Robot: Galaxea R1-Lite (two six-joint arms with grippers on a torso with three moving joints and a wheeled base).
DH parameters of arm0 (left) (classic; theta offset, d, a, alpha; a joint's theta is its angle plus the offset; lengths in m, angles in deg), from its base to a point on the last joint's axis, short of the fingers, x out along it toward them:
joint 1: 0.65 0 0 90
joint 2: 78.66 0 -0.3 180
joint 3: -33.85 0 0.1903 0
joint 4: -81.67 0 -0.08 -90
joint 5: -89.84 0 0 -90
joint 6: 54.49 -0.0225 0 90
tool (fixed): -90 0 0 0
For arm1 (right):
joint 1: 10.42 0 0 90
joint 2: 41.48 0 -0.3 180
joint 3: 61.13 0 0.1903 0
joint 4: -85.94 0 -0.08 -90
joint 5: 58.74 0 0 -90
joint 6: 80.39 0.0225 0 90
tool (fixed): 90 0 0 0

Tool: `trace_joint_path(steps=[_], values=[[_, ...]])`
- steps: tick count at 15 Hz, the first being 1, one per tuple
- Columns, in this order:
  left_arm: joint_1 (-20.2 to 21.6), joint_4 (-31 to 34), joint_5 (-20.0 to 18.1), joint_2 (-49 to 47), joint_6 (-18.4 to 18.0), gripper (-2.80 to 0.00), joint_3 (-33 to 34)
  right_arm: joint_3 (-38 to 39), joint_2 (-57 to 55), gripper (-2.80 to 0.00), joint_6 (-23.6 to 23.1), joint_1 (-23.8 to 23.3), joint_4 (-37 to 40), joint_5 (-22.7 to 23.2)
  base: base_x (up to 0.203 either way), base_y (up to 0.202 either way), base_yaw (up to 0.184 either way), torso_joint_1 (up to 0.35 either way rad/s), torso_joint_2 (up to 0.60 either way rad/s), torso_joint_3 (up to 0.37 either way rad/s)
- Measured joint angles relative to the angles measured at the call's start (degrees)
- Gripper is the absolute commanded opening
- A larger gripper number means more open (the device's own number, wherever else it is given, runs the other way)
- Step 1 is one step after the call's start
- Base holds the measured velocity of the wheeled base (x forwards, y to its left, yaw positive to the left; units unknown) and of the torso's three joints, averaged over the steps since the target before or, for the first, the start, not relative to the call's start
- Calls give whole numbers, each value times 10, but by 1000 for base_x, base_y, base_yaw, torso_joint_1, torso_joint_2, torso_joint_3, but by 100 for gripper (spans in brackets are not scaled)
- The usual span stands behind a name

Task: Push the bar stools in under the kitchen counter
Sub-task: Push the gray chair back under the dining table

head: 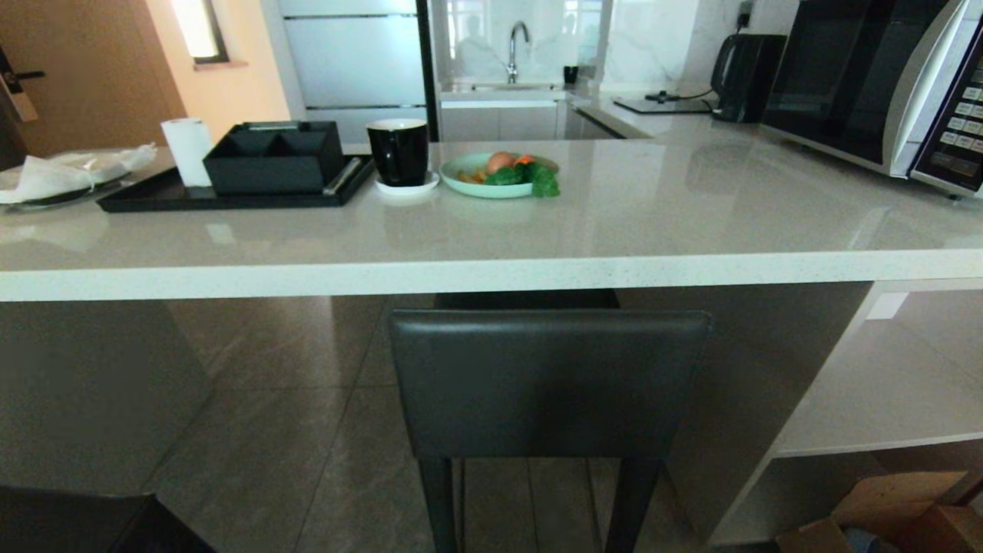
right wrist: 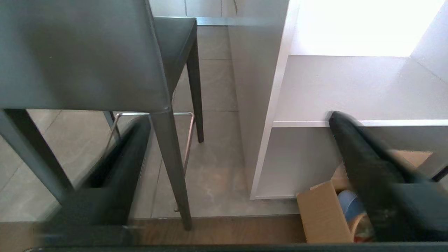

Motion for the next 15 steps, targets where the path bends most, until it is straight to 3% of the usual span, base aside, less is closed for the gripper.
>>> trace_joint_path(steps=[14,15], values=[[0,-1,0,0,7,0,0,0,0,-280,6,0,0,-3,0,0,0,0,0,0],[0,-1,1,0,13,-280,0,0,0,-280,6,0,0,-3,0,0,0,0,0,0]])
